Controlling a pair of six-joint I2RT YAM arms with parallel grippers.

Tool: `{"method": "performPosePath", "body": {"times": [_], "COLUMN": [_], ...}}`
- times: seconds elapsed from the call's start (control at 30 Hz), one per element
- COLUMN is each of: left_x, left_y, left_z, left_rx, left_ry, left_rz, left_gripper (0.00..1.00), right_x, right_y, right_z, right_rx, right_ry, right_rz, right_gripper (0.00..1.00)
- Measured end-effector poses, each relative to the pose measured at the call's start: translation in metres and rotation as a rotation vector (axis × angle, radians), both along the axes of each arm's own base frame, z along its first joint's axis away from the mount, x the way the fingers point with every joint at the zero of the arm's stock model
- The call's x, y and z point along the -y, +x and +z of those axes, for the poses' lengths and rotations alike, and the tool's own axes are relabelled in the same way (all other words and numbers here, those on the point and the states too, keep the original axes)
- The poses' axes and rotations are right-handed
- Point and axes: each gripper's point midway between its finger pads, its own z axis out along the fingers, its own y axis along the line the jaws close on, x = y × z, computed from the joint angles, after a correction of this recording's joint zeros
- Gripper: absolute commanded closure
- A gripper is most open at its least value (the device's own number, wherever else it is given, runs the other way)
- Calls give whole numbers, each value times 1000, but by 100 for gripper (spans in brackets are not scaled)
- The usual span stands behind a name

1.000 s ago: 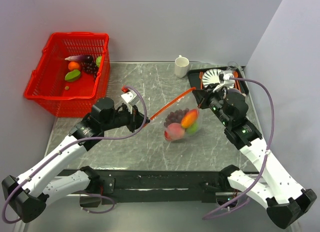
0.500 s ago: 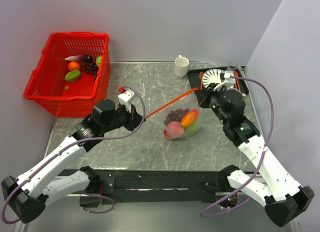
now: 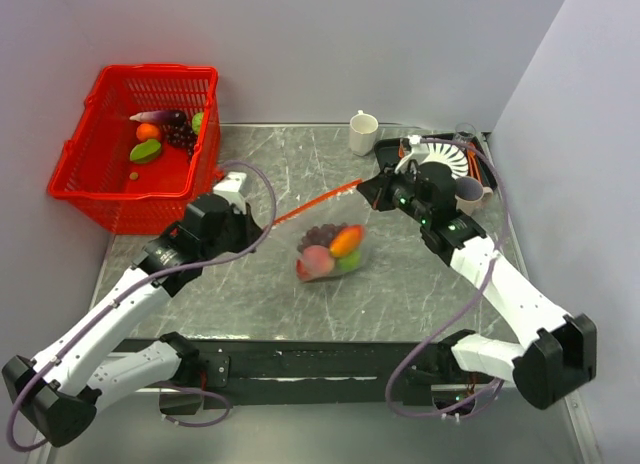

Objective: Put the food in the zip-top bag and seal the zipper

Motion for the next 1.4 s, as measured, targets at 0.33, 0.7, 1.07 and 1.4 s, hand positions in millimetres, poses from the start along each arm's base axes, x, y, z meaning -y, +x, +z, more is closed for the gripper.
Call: {"method": "performPosePath", "body": {"times": [0.33,0.7,1.07,1.4], "left_x": [-46,-49,-61,-62], "left_y": [50,82,51,31], "left_z": [-6,4,78,68], "left_rx": [10,20,215,286], "left_ry": [16,64,-60,-147], "left_rz": [217,267,268,247], "left_gripper": [83,4,1,1], "right_x": [-25,-22,-4,31], "right_y": [12,19,-11,-42], "right_z": [-14,20,49,57], "right_rx": [-51,31,72,123], "right_ry": [39,37,44,69], "right_rz": [71,61,41,-80], "right_gripper": [65,17,0,0]}}
